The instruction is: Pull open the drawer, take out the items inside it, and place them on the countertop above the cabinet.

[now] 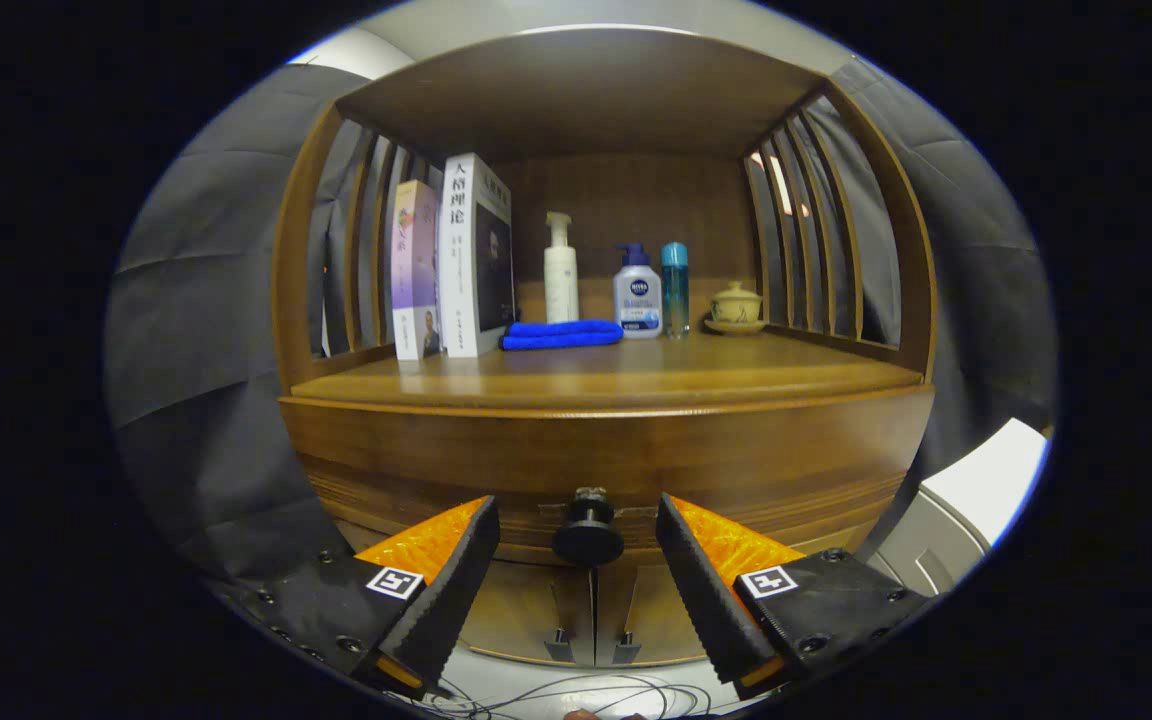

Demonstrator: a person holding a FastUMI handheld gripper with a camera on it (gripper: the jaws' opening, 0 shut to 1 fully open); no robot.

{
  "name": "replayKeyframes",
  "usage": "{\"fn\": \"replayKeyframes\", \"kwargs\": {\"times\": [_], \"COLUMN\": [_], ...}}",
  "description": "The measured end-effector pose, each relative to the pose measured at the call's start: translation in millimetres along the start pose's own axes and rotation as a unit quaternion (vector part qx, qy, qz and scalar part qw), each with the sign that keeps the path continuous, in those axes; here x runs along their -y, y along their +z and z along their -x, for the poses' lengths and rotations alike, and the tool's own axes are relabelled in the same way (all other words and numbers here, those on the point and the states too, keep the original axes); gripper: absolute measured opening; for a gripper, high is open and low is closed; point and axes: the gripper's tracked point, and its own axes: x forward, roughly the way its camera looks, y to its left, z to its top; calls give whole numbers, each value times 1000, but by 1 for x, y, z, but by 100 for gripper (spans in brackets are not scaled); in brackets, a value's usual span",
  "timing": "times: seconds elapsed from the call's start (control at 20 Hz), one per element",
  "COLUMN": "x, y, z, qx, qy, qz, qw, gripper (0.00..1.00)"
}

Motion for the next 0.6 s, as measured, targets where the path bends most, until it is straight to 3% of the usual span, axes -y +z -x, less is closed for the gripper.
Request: {"fn": "replayKeyframes", "kwargs": {"times": [0.3,0.6], "x": [4,3], "y": [-21,-26], "z": [-21,-26], "qx": [-30,-35], "qy": [-5,-20], "qz": [3,23], "qw": [1000,999], "gripper": [99,53]}}
